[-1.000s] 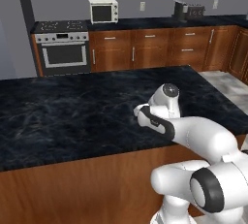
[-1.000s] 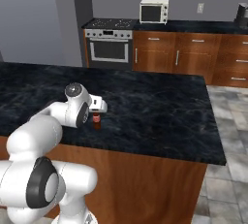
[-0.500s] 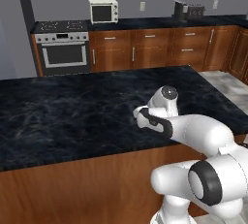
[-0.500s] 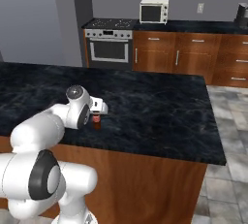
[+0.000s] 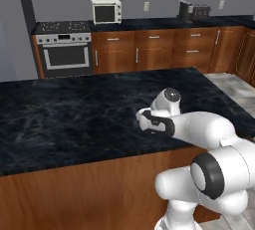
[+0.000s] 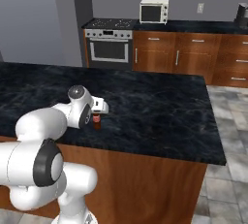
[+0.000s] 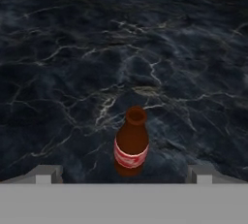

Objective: Place the large bottle from the dining counter next to the other large bottle outside the sink, and place the small bottle from the dining counter next to the other small bottle inside the sink.

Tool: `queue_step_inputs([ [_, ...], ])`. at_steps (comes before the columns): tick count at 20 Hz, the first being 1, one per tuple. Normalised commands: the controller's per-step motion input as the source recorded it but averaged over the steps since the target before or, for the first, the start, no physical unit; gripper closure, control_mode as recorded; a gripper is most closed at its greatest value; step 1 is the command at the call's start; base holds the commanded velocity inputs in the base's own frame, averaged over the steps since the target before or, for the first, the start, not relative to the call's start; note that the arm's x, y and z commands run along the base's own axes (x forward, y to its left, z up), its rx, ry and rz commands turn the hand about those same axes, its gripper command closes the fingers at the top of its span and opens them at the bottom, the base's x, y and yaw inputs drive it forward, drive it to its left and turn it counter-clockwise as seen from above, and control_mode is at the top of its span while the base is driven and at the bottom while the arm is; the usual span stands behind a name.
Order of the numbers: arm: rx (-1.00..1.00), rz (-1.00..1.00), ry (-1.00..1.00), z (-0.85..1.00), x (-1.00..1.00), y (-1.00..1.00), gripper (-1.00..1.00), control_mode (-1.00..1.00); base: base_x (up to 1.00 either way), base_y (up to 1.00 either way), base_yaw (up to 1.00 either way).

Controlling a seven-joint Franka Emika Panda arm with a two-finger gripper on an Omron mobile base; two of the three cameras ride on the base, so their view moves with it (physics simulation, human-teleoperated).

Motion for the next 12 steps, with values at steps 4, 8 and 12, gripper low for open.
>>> queue_step_inputs([
  [4,0.0,0.0,0.0,-0.08,0.05,0.0,-1.0,-1.0,0.0,0.0,0.0],
  [8,0.0,0.0,0.0,-0.13,0.06,0.0,-1.0,-1.0,0.0,0.0,0.0],
  [12,0.0,0.0,0.0,-0.14,0.1,0.0,-1.0,-1.0,0.0,0.0,0.0],
])
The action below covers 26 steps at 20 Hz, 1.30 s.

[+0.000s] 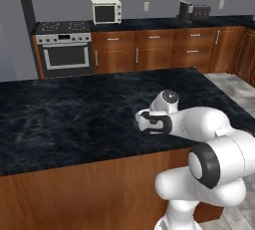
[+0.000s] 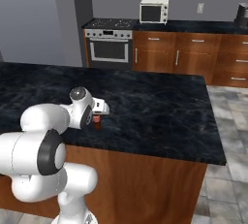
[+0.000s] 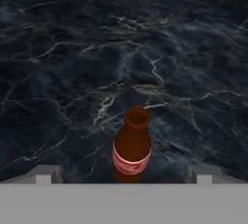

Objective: Place the large bottle from the dining counter next to the other large bottle outside the sink, and place the small bottle from the dining counter next to the other small bottle inside the sink.

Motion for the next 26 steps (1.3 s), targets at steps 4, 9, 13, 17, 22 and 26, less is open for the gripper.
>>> queue_step_inputs([
  [4,0.0,0.0,0.0,-0.09,0.13,0.0,-1.0,-1.0,0.0,0.0,0.0],
  [9,0.0,0.0,0.0,-0.09,0.19,0.0,-1.0,-1.0,0.0,0.0,0.0],
  [13,0.0,0.0,0.0,-0.09,0.18,0.0,-1.0,-1.0,0.0,0.0,0.0],
  [17,0.0,0.0,0.0,-0.11,0.14,0.0,-1.0,-1.0,0.0,0.0,0.0],
  [22,0.0,0.0,0.0,-0.09,0.07,0.0,-1.0,-1.0,0.0,0.0,0.0],
  [26,0.0,0.0,0.0,-0.08,0.08,0.0,-1.0,-1.0,0.0,0.0,0.0],
])
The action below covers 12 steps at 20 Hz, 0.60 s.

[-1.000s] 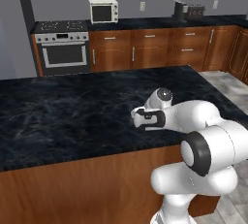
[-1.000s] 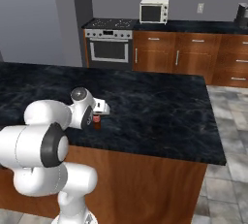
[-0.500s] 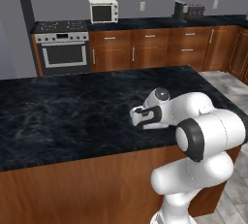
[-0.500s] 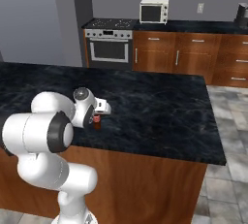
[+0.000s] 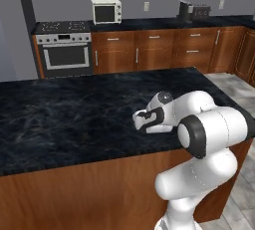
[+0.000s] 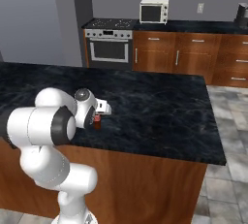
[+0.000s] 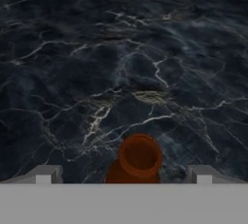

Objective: Place the large bottle from the dining counter next to the other large bottle outside the sink, and place the small bottle from the dining counter next to the other small bottle inside the sink.

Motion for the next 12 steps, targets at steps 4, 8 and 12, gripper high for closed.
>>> queue_step_inputs([
  [4,0.0,0.0,0.0,-0.07,0.07,0.0,-1.0,-1.0,0.0,0.0,0.0],
  [8,0.0,0.0,0.0,-0.03,0.15,0.0,1.0,-1.0,0.0,0.0,0.0],
  [12,0.0,-0.02,0.0,0.0,0.07,0.0,1.0,-1.0,0.0,0.0,0.0],
])
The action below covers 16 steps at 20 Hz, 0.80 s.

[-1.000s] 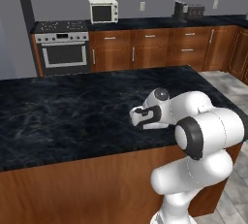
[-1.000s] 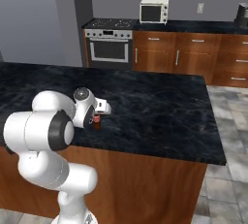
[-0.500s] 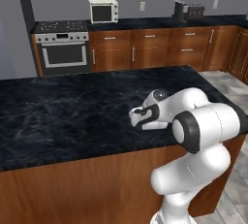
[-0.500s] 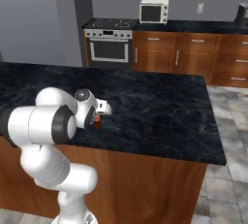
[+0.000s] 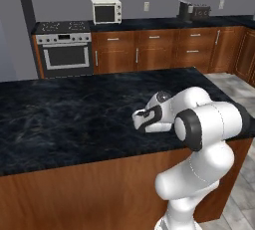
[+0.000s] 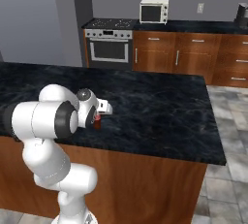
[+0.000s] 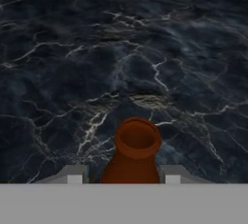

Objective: Place the large bottle from the dining counter next to the other large bottle outside the sink, and place the small bottle from the dining counter next to the other small bottle inside the sink.

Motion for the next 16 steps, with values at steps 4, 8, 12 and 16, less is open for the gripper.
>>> queue_step_inputs([
  [4,0.0,-0.01,0.0,0.0,0.0,0.0,1.0,-1.0,0.0,0.0,0.0],
  [8,0.01,-0.02,0.0,0.02,0.0,-0.01,1.0,-1.0,0.0,0.0,0.0],
  [12,0.04,-0.02,0.0,0.1,0.0,-0.05,1.0,-1.0,0.0,0.0,0.0],
  [16,0.05,-0.02,-0.01,0.3,0.0,-0.08,1.0,-1.0,0.0,0.0,0.0],
])
